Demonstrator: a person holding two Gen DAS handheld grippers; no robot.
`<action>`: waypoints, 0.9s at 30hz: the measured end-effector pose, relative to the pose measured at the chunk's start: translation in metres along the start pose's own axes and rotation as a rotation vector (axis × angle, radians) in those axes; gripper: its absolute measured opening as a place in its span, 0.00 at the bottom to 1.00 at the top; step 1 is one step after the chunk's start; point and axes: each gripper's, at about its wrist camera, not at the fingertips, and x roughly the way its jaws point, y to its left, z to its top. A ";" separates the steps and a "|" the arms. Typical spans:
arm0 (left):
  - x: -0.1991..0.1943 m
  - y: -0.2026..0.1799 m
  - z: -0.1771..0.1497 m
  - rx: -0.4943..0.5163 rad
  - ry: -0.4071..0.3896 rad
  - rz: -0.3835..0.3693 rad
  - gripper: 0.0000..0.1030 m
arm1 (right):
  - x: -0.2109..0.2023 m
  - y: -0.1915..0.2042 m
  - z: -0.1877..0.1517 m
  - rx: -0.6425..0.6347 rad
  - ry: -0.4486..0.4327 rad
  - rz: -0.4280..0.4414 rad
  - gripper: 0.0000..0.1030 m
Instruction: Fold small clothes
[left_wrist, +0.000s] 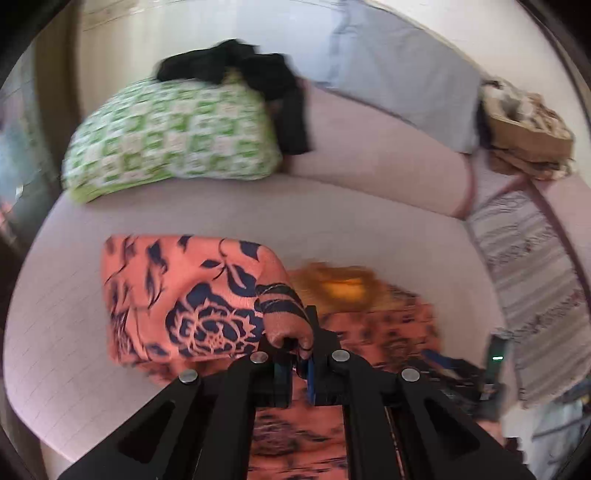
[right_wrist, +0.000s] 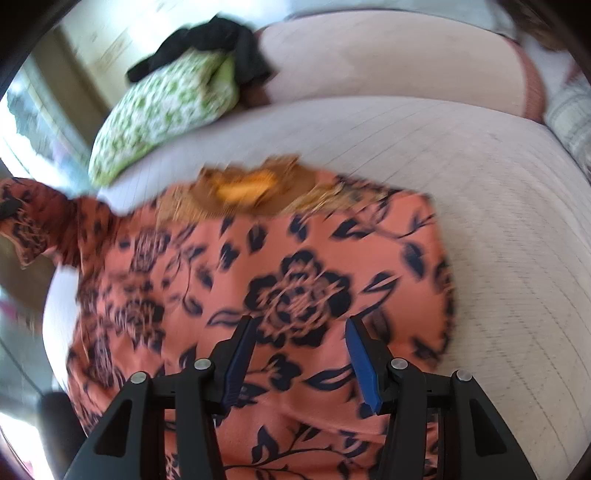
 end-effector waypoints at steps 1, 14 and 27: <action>0.004 -0.020 0.008 0.019 0.010 -0.034 0.05 | -0.004 -0.007 0.002 0.031 -0.017 0.000 0.52; 0.030 -0.156 0.053 0.190 0.016 -0.230 0.72 | -0.061 -0.086 0.012 0.355 -0.247 0.249 0.76; 0.113 0.048 -0.035 -0.007 0.170 0.266 0.72 | -0.047 -0.082 0.013 0.380 -0.233 0.277 0.67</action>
